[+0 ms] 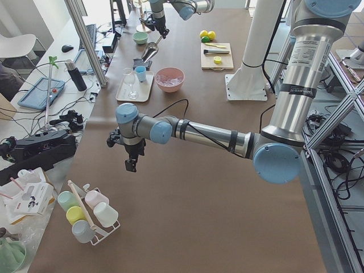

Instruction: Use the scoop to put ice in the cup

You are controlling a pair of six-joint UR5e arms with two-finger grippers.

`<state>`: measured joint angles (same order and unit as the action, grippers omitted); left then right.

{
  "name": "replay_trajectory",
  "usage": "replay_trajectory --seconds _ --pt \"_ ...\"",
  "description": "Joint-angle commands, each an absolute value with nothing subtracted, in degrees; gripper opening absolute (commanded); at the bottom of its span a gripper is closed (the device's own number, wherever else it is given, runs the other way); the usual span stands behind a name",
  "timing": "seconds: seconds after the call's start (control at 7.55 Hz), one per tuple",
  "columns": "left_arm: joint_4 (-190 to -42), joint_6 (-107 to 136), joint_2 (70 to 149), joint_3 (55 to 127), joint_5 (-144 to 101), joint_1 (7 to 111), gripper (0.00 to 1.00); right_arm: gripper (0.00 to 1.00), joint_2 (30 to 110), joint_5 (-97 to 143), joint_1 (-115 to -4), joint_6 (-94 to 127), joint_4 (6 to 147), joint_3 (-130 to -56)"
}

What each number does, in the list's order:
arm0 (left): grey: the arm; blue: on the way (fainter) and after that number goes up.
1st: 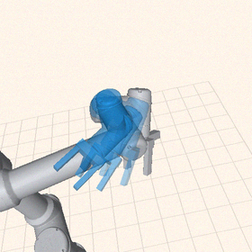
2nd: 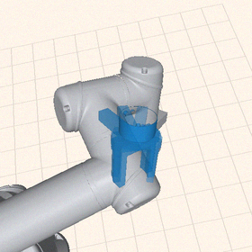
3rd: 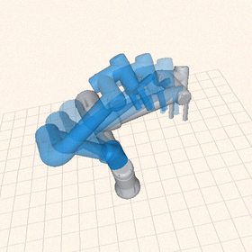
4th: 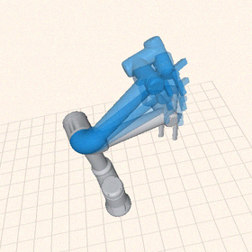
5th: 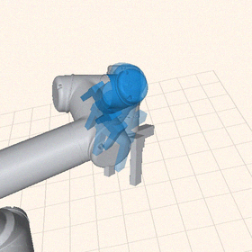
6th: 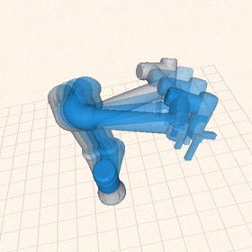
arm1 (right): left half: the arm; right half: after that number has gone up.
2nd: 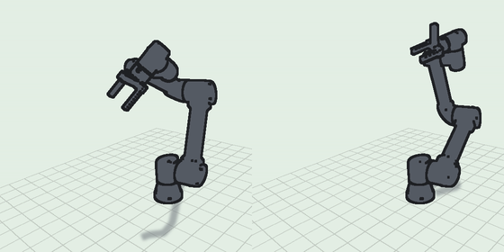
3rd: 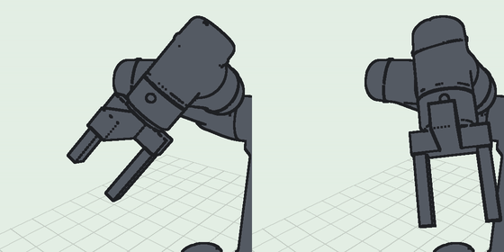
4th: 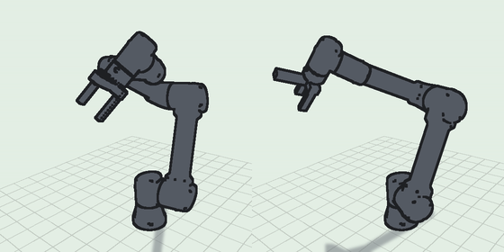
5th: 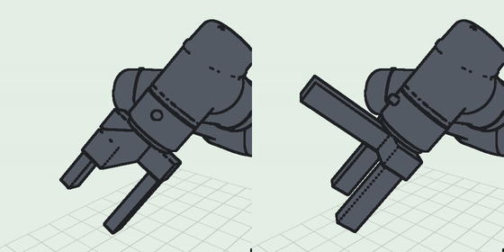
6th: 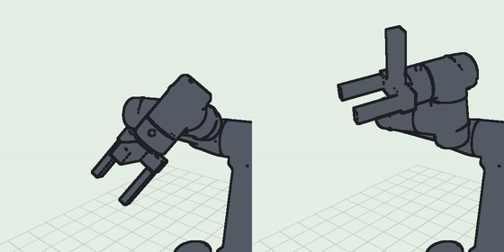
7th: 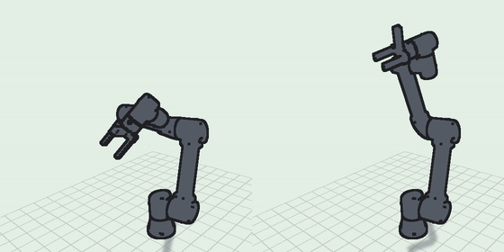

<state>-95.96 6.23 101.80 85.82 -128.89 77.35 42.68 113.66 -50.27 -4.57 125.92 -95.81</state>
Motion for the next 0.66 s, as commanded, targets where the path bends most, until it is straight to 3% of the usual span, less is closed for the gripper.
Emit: replay_trajectory --seconds 0.0,0.26,0.53 --pt "-99.84 -12.78 96.08 79.63 -133.42 89.18 0.99 0.0 53.83 118.79 -55.6 -4.13 124.29 -104.65" --pt "-99.67 -11.87 93.27 79.37 -132.28 89.99 0.99 0.0 67.95 125.31 -61.41 7.31 116.78 -111.5" --pt "-99.75 -8.27 93.34 79.8 -132.09 90.09 0.99 0.0 77.48 127.71 -63.54 26.82 107.62 -113.54"
